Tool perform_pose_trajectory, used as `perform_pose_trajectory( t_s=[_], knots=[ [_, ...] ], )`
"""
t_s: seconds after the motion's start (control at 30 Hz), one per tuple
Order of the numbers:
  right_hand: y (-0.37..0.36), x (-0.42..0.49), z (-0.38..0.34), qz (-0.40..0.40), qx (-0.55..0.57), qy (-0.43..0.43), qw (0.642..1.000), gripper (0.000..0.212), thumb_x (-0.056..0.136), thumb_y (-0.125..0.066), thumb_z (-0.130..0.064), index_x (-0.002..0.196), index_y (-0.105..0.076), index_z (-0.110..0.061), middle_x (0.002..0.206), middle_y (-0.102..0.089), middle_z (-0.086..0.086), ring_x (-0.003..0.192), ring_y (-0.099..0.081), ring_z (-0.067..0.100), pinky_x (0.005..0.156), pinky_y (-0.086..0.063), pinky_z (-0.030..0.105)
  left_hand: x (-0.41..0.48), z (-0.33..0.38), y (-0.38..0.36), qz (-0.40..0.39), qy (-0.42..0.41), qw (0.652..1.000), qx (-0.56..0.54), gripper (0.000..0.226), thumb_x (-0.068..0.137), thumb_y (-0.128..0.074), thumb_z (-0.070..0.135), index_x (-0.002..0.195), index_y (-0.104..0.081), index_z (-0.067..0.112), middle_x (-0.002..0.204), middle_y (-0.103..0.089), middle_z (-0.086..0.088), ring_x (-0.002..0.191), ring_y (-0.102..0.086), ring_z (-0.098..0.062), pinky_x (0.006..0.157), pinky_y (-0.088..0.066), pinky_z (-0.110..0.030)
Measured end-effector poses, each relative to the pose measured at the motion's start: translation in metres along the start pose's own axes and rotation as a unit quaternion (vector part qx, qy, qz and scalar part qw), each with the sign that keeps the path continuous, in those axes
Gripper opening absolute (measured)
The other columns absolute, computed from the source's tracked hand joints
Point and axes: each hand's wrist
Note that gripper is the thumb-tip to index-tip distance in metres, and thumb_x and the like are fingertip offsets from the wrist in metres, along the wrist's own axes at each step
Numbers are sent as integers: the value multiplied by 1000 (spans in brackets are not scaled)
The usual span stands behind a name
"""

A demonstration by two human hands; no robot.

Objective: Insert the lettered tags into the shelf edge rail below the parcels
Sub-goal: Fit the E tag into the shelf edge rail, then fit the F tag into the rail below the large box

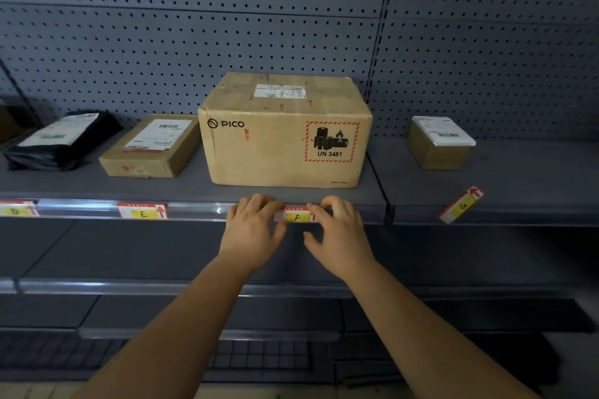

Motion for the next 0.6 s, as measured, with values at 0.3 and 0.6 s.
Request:
perform_pose_trajectory(
  t_s=[0.3, 0.6],
  knots=[
    [24, -1, 11, -57, 46, 3, 997, 57, 85, -61, -43, 137, -50, -23, 120, -46, -4, 116, -40, 17, 103, -36, 37, 4, 14, 5, -9, 1, 1000, -23, 41, 83, -40, 49, 106, -66, 27, 103, -56, 5, 96, -50, -18, 85, -42, -39],
    [133, -59, 145, 37, 46, -170, 984, 45, 84, -67, -37, 126, -59, -23, 119, -55, 2, 111, -51, 22, 92, -48, 44, 22, 127, -34, -67, -99, 980, -157, 33, 88, -56, 35, 117, -62, 21, 111, -59, 1, 104, -53, -21, 91, -45, -39]
  ],
)
Point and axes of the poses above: each hand's wrist, its own x-axis towards the middle knuckle, its own y-axis out of the back of the hand, z = x × y
